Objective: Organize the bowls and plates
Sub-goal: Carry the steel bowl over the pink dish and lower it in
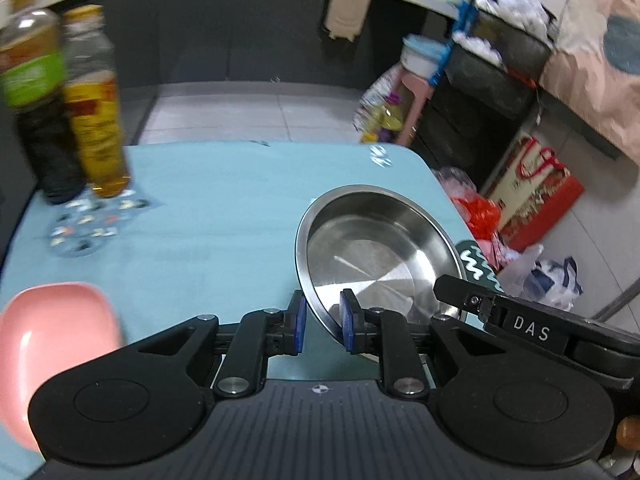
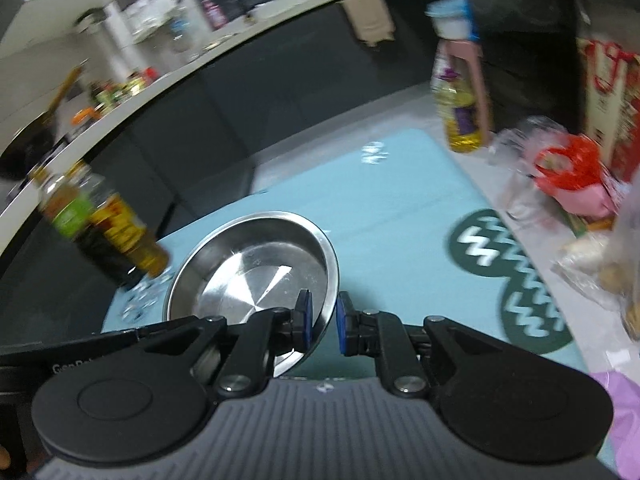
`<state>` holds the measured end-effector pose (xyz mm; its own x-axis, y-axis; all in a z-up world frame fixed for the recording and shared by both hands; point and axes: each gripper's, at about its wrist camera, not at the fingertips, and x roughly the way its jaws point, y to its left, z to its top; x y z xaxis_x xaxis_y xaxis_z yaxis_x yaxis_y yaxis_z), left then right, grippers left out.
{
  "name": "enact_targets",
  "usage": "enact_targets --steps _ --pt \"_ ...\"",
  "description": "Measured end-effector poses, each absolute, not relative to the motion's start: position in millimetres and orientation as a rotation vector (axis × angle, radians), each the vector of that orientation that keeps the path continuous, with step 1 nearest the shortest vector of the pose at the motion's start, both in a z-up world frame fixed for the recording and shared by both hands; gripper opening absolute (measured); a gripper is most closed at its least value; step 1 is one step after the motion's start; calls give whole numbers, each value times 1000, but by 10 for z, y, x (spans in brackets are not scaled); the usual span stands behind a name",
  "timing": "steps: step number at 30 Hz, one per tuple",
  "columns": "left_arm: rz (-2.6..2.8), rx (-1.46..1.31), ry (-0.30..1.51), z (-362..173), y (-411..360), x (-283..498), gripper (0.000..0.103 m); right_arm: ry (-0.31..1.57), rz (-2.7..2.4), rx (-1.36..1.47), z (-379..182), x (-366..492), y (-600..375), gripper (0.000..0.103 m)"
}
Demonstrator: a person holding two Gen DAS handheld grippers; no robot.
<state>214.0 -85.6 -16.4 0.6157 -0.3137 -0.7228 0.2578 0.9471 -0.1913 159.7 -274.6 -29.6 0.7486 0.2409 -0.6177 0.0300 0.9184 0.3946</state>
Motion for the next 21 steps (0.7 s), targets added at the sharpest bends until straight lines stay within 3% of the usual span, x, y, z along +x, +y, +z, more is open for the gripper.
enact_targets --steps 21 --pt "-78 -293 800 -311 897 1586 18 840 439 106 -227 1743 -1112 1"
